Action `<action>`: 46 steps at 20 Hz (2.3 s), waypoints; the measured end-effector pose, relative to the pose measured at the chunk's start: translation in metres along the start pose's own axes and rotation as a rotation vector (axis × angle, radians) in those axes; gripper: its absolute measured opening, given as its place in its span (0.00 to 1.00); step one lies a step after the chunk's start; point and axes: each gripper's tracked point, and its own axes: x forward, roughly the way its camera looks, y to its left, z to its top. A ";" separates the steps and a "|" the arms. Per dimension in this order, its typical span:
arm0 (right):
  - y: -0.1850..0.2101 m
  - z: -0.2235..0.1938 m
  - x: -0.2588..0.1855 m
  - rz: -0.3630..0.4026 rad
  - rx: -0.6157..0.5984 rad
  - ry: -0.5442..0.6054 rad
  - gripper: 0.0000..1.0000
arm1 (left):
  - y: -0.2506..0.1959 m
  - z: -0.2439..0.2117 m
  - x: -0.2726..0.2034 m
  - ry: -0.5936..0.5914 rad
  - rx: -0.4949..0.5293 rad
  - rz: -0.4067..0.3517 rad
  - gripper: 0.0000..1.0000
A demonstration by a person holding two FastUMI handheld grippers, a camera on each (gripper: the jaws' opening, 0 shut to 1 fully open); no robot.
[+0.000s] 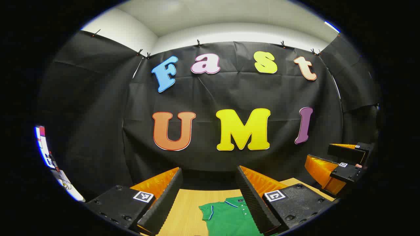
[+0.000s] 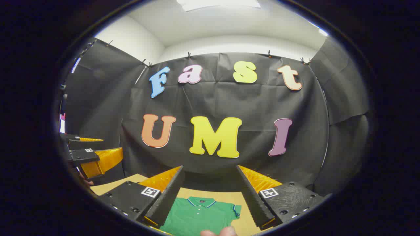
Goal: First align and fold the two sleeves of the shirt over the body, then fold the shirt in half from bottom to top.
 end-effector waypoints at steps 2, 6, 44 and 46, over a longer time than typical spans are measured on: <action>-0.005 0.000 0.003 -0.016 0.001 0.006 0.95 | -0.001 -0.001 0.003 0.006 -0.001 -0.001 1.00; -0.012 -0.005 0.009 -0.032 0.015 0.019 0.96 | -0.006 -0.001 0.008 0.004 -0.011 -0.008 1.00; -0.113 -0.280 0.145 -0.013 -0.045 0.574 0.96 | -0.013 -0.040 0.086 0.091 0.022 0.087 1.00; -0.124 -0.324 0.155 -0.016 -0.035 0.656 0.95 | -0.012 -0.043 0.094 0.096 0.025 0.101 1.00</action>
